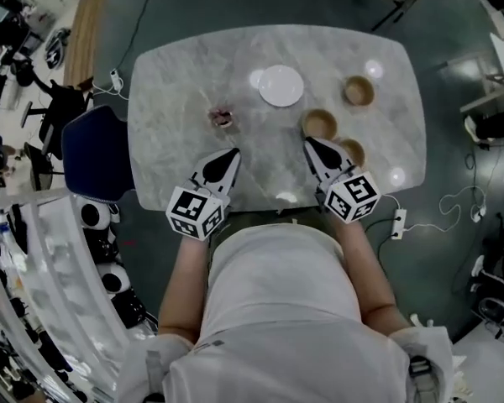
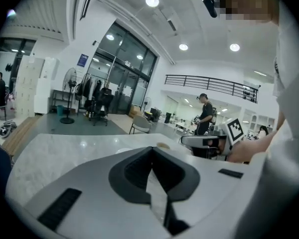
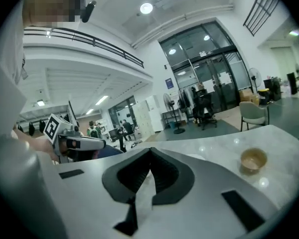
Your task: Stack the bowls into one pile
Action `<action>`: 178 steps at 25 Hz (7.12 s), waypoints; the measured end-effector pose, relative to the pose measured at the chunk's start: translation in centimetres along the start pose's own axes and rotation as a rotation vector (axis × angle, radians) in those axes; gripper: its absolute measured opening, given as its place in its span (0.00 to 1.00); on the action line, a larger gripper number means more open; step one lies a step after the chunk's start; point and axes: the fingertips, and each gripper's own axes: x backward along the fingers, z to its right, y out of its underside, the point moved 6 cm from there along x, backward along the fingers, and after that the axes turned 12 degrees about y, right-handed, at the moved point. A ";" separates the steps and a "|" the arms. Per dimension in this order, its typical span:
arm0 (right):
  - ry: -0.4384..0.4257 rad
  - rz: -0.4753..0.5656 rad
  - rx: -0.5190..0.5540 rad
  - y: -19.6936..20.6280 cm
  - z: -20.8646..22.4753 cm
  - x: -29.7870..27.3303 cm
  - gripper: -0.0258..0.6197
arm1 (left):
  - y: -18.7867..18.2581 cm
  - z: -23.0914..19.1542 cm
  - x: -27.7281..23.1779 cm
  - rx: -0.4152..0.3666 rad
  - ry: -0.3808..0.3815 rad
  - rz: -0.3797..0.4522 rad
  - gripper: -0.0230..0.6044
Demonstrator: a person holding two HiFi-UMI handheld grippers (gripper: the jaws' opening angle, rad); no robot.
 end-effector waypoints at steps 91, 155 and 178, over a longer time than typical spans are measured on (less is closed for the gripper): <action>0.582 -0.478 0.294 10.1 3.1 -1.0 0.08 | 4.8 -5.8 6.1 0.082 0.194 -0.091 0.04; 0.483 -0.503 0.194 11.7 14.6 -0.1 0.15 | 4.7 -1.0 -3.2 0.109 0.132 -0.198 0.04; 0.443 -0.457 0.265 9.0 24.9 -0.4 0.17 | 5.5 2.5 -10.8 0.148 0.094 -0.247 0.04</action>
